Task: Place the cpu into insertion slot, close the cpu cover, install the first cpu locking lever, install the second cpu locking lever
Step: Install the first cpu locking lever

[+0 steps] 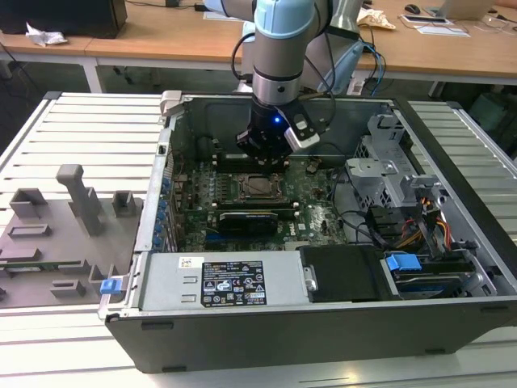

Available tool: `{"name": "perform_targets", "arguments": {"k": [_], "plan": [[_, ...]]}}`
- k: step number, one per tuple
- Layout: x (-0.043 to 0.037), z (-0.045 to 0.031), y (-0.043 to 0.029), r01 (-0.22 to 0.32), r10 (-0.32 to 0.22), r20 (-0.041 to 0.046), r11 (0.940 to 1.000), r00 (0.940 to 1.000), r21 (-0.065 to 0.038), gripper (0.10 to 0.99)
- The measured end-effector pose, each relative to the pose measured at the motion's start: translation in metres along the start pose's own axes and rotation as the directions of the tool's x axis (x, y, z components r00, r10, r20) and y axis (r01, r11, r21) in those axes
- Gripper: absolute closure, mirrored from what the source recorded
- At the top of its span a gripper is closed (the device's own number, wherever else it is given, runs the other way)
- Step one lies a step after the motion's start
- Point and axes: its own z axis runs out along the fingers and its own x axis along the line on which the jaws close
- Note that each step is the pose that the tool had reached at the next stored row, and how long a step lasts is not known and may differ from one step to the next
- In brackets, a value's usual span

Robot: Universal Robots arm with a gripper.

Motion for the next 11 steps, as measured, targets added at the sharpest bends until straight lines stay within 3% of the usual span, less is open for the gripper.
{"name": "perform_targets", "arguments": {"k": [7,11], "plan": [[-0.0001,-0.0003,0.0008,0.0,0.0,0.0002,1.0,1.0,0.0,0.98],[-0.0002,-0.0052,0.0011,0.0,0.0,0.0001,1.0,1.0,0.0,0.98]]}}
